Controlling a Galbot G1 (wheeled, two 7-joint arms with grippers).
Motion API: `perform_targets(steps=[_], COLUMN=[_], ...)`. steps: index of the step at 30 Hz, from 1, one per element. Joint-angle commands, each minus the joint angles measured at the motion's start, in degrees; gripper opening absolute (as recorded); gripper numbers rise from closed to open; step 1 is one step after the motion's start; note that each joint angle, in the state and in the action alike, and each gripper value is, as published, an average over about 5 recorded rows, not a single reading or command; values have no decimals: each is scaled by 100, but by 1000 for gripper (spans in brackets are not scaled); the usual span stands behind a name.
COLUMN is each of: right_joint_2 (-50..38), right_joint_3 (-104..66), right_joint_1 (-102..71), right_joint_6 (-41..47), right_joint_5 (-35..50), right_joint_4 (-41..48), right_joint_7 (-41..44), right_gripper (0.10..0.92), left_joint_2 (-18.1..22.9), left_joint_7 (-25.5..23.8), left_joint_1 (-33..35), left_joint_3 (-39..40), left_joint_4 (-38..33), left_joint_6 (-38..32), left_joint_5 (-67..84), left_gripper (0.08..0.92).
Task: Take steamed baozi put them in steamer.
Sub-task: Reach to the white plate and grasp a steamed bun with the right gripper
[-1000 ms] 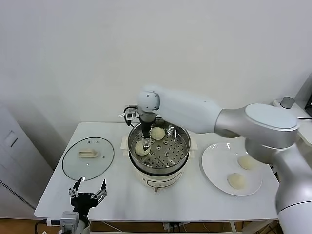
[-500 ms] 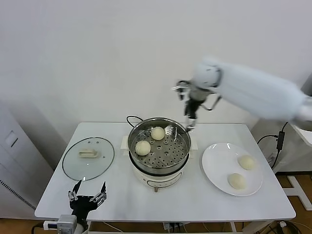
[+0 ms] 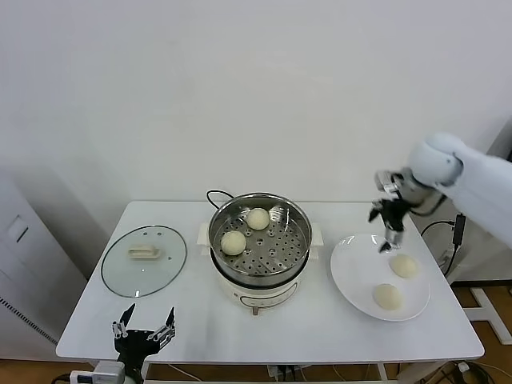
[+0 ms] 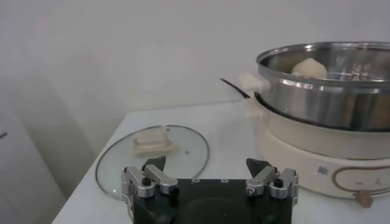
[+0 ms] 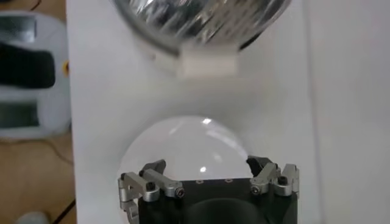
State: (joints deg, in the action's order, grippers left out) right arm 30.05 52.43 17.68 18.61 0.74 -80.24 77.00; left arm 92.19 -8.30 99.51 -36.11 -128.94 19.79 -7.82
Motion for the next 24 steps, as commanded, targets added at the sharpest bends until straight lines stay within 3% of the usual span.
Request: perform_targets(steps=[1, 24], right_joint_2=[-575, 187], right_joint_3=[-758, -1852], right_joint_1=[-1279, -2870], right_joint_6=[-695, -681], right_joint_5=[-639, -1585], right_joint_4=[-174, 405], right_joint_7=[63, -249], right_gripper=[823, 823], left_joint_2=[-5, -37], left_joint_7=[-32, -52], left_joint_1=[45, -45], left_joint_3=[7, -61], left_joint_4=[22, 285], left_joint_6=[-35, -37], left_joint_5=[-14, -14], left_gripper=[823, 823])
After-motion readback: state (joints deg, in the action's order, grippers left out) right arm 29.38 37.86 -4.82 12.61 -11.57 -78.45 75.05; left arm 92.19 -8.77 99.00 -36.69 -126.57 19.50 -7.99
